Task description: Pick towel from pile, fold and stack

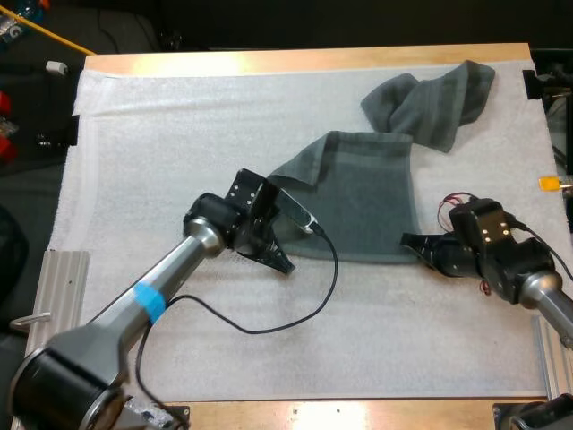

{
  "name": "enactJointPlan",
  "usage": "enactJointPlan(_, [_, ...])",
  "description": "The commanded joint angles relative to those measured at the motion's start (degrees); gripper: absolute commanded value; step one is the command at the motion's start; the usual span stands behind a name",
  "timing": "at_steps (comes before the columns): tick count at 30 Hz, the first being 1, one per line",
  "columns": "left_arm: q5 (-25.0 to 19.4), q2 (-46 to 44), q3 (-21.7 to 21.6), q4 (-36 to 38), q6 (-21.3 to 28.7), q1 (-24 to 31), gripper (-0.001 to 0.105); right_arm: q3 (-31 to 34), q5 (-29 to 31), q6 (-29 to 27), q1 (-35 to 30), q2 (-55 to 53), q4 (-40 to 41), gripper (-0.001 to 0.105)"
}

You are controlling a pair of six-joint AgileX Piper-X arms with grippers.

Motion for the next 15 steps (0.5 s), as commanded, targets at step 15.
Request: enactJointPlan(15, [3.55, -21.82, -0.25, 10.98, -3.08, -0.12, 0.001, -7.09, -0.23, -4.56, 0.05, -17.32, 17.61, 0.000])
